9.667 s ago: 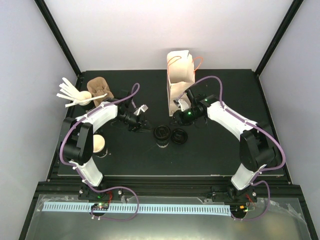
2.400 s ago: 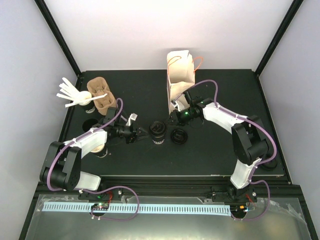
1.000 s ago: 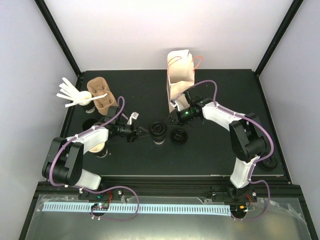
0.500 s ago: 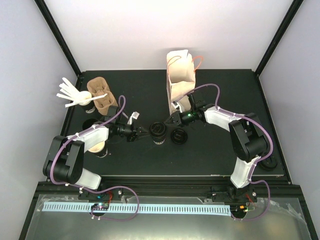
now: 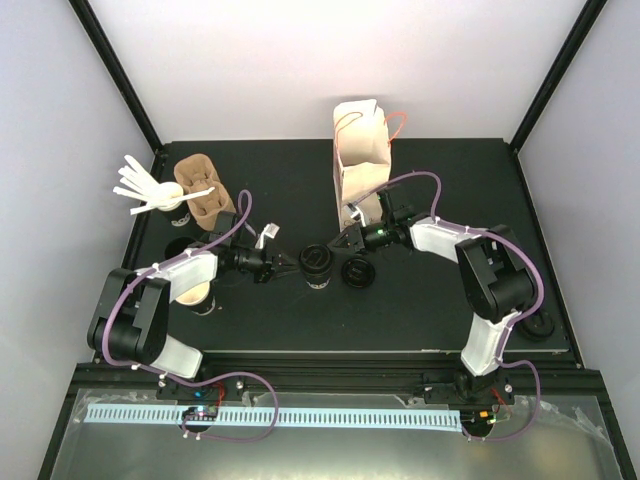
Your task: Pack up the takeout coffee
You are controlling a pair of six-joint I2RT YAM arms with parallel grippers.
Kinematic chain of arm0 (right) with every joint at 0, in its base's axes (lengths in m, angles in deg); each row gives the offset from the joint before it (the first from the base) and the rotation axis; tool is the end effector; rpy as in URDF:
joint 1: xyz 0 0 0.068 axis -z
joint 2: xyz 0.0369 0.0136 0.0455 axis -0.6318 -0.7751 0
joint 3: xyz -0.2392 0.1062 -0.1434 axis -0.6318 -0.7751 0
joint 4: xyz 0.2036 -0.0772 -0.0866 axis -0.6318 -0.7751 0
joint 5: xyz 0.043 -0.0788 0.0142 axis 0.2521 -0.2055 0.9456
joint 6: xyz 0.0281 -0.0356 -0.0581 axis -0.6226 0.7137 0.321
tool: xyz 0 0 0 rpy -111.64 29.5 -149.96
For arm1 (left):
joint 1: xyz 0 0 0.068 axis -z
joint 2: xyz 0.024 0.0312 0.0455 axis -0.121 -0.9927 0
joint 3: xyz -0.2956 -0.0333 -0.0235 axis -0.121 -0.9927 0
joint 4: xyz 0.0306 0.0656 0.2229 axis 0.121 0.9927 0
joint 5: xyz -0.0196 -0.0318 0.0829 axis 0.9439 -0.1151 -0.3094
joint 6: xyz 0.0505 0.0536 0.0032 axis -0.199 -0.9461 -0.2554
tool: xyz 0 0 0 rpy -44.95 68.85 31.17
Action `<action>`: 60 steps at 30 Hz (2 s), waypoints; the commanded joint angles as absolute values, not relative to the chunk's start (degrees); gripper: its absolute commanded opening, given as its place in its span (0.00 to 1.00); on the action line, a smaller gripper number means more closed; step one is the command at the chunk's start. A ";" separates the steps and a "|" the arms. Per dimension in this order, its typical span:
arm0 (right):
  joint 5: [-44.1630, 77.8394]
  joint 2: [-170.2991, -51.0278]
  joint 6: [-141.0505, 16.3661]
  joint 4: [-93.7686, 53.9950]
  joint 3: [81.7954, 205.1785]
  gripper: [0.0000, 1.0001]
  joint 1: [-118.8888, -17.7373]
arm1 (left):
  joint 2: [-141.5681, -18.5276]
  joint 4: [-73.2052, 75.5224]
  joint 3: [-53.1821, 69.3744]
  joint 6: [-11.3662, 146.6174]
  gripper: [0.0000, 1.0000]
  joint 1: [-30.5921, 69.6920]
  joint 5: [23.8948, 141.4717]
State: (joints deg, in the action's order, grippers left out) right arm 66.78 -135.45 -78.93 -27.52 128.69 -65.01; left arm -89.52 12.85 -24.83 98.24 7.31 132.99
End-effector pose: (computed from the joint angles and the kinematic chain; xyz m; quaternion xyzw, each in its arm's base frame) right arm 0.2999 0.2028 0.1967 -0.1693 0.8283 0.5306 0.0607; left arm 0.2278 -0.1122 0.2032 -0.0590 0.8430 -0.5346 0.0089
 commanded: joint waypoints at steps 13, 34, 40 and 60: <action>54.65 -148.34 -79.35 -44.53 121.69 0.19 -66.97 | -93.41 20.20 -27.01 94.99 0.10 8.43 124.89; 54.10 -144.69 -79.22 -43.49 120.64 0.18 -66.52 | -97.92 19.96 -27.29 92.28 0.07 8.43 121.12; 54.29 -141.16 -78.54 -43.19 121.66 0.18 -66.52 | -96.32 21.49 -25.98 91.81 0.07 8.43 120.08; 57.01 -131.02 -81.54 -46.98 128.03 0.22 -67.30 | -97.10 27.80 -6.61 91.09 0.13 9.02 125.84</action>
State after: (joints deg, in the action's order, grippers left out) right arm 61.75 -130.86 -81.35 -38.58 129.06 -65.43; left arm -95.77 28.10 -10.73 91.97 8.38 126.56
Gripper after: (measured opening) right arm 0.208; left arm 0.123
